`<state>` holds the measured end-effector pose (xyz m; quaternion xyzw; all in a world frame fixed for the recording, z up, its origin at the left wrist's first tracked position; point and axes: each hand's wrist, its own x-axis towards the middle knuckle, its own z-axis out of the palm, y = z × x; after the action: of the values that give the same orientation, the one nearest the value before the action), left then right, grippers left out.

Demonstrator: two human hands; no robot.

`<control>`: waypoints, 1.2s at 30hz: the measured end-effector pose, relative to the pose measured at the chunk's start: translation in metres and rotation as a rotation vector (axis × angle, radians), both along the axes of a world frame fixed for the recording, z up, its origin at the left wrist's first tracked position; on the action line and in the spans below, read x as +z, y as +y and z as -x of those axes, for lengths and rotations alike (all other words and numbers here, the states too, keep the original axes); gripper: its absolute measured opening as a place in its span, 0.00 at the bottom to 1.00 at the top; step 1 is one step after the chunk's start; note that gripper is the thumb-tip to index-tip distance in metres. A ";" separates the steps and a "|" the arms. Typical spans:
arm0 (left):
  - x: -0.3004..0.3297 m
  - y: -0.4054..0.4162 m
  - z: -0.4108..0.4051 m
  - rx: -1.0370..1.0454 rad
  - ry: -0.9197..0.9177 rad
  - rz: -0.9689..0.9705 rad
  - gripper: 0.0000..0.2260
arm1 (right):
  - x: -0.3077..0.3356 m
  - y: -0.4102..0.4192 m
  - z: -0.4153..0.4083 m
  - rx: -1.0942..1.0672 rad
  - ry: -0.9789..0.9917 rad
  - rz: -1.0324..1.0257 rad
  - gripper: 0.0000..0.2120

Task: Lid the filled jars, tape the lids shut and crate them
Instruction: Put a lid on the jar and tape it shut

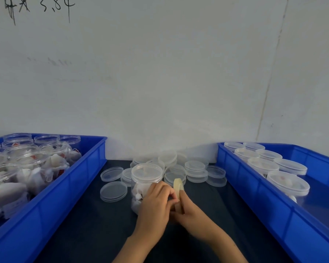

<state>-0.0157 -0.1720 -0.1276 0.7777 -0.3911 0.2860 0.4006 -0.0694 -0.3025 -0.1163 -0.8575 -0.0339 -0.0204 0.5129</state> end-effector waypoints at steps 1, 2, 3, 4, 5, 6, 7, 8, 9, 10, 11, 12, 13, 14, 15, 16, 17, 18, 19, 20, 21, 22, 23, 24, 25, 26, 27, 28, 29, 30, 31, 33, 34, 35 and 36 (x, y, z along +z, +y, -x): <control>0.000 0.001 0.000 0.015 0.000 0.013 0.09 | -0.001 -0.001 0.000 -0.008 -0.005 0.072 0.09; 0.001 0.001 -0.001 0.028 0.009 0.031 0.10 | 0.000 -0.002 0.001 -0.014 -0.007 0.118 0.05; 0.001 0.002 -0.002 0.043 0.021 0.051 0.11 | 0.000 -0.003 0.001 -0.017 -0.016 0.141 0.03; 0.001 0.003 -0.002 0.056 0.039 0.066 0.10 | 0.000 -0.004 0.001 -0.025 -0.036 0.152 0.06; 0.001 0.004 -0.002 0.068 0.054 0.073 0.10 | -0.001 -0.005 0.000 -0.039 -0.059 0.154 0.09; 0.001 0.005 -0.002 0.079 0.060 0.079 0.08 | 0.000 -0.005 0.001 -0.062 -0.077 0.158 0.10; 0.002 0.006 -0.002 0.085 0.062 0.085 0.07 | 0.001 -0.005 0.001 -0.085 -0.091 0.166 0.12; 0.002 0.006 -0.002 0.085 0.064 0.093 0.06 | 0.001 -0.005 0.001 -0.107 -0.097 0.182 0.13; 0.003 0.007 -0.001 0.082 0.063 0.104 0.06 | 0.001 -0.005 0.000 -0.130 -0.103 0.207 0.14; 0.005 0.007 -0.001 0.080 0.061 0.118 0.06 | 0.001 -0.006 0.000 -0.159 -0.104 0.254 0.15; 0.006 0.008 0.000 0.082 0.062 0.134 0.05 | 0.000 -0.007 -0.001 -0.196 -0.107 0.328 0.16; 0.008 0.008 0.000 0.085 0.067 0.150 0.05 | 0.000 -0.008 -0.001 -0.232 -0.115 0.413 0.16; 0.009 0.009 0.000 0.086 0.075 0.162 0.05 | -0.002 -0.008 -0.001 -0.258 -0.134 0.484 0.16; 0.009 0.010 -0.001 0.086 0.082 0.167 0.05 | -0.003 -0.008 -0.001 -0.274 -0.159 0.503 0.13; 0.009 0.011 -0.002 0.084 0.087 0.172 0.05 | -0.004 -0.008 -0.001 -0.271 -0.174 0.485 0.09; 0.009 0.012 -0.003 0.079 0.093 0.177 0.05 | -0.005 -0.008 -0.001 -0.252 -0.187 0.453 0.08; 0.009 0.013 -0.004 0.072 0.096 0.181 0.05 | -0.004 -0.008 -0.001 -0.222 -0.192 0.431 0.12; 0.009 0.014 -0.005 0.065 0.087 0.180 0.05 | -0.003 -0.008 0.000 -0.195 -0.183 0.418 0.14; 0.009 0.015 -0.005 0.060 0.067 0.173 0.05 | -0.001 -0.008 0.000 -0.183 -0.167 0.405 0.14; 0.009 0.015 -0.006 0.052 0.044 0.163 0.05 | 0.000 -0.007 -0.001 -0.183 -0.146 0.374 0.14; 0.008 0.016 -0.007 0.040 0.028 0.151 0.06 | 0.000 -0.006 -0.002 -0.189 -0.124 0.332 0.14; 0.007 0.016 -0.008 0.028 0.018 0.137 0.06 | 0.000 -0.005 -0.002 -0.201 -0.103 0.298 0.15; 0.006 0.017 -0.009 0.019 0.011 0.125 0.06 | 0.000 -0.004 -0.003 -0.217 -0.091 0.285 0.15; 0.005 0.017 -0.011 0.010 -0.006 0.118 0.06 | -0.001 -0.004 -0.003 -0.241 -0.091 0.285 0.15; 0.003 0.019 -0.012 0.011 -0.042 0.109 0.05 | -0.001 -0.005 -0.003 -0.270 -0.100 0.289 0.15; 0.003 0.020 -0.014 0.025 -0.097 0.105 0.05 | -0.001 -0.005 -0.003 -0.296 -0.119 0.295 0.15; 0.002 0.022 -0.016 0.059 -0.151 0.116 0.07 | -0.001 -0.004 -0.003 -0.320 -0.146 0.301 0.15; 0.000 0.024 -0.017 0.099 -0.182 0.154 0.12 | -0.001 -0.004 -0.002 -0.344 -0.176 0.306 0.15; -0.001 0.025 -0.020 0.134 -0.174 0.215 0.20 | -0.001 -0.002 -0.001 -0.368 -0.204 0.311 0.16; -0.003 0.027 -0.024 0.170 -0.133 0.275 0.28 | -0.001 -0.001 0.000 -0.392 -0.229 0.314 0.16; -0.005 0.028 -0.028 0.202 -0.059 0.318 0.36 | 0.000 0.000 0.001 -0.410 -0.249 0.306 0.16; -0.009 0.030 -0.036 0.182 0.220 0.387 0.48 | 0.002 0.001 0.001 -0.419 -0.271 0.270 0.13; -0.011 0.030 -0.040 0.115 0.392 0.429 0.51 | 0.003 0.002 0.000 -0.408 -0.270 0.244 0.12; -0.013 0.028 -0.043 0.040 0.536 0.455 0.52 | 0.004 0.003 0.001 -0.392 -0.263 0.216 0.12; -0.016 0.026 -0.047 -0.023 0.621 0.459 0.50 | 0.005 0.003 0.001 -0.378 -0.254 0.199 0.12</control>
<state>0.0309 -0.1455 -0.1439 0.7128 -0.1857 0.1122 0.6670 -0.0703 -0.2994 -0.1110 -0.8854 0.0613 -0.2201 0.4047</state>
